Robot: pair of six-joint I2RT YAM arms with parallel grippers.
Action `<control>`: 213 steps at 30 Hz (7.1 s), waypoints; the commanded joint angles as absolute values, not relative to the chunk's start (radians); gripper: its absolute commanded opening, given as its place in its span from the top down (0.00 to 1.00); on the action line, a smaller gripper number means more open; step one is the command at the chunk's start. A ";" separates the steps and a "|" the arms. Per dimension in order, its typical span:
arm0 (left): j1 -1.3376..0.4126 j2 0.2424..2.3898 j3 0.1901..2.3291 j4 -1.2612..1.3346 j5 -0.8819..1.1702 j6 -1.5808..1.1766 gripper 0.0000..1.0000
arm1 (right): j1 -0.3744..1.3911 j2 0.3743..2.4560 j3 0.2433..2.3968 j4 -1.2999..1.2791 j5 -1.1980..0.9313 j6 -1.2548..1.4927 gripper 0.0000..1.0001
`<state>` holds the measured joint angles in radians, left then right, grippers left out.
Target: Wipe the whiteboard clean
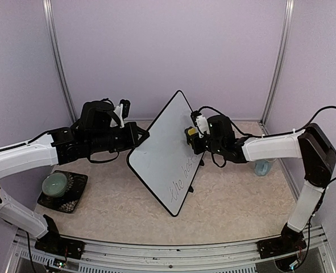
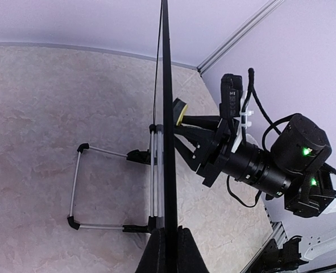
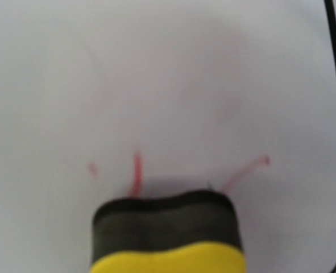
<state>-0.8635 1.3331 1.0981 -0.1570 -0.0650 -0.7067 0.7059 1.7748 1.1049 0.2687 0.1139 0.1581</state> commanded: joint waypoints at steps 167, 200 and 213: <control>-0.861 1.322 1.078 -0.136 0.079 -0.677 1.00 | 0.754 1.850 1.413 -0.119 0.136 0.192 1.00; -0.870 1.324 1.077 -0.130 0.079 -0.681 1.00 | 0.771 1.844 1.506 -0.175 0.010 0.150 1.00; -0.881 1.313 1.072 -0.139 0.061 -0.686 1.00 | 0.671 1.947 1.581 -0.251 0.113 0.216 1.00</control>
<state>-0.8452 1.3342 1.0870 -0.1383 -0.0502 -0.7204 0.7315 1.8675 1.5509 -0.2455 0.1207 0.1631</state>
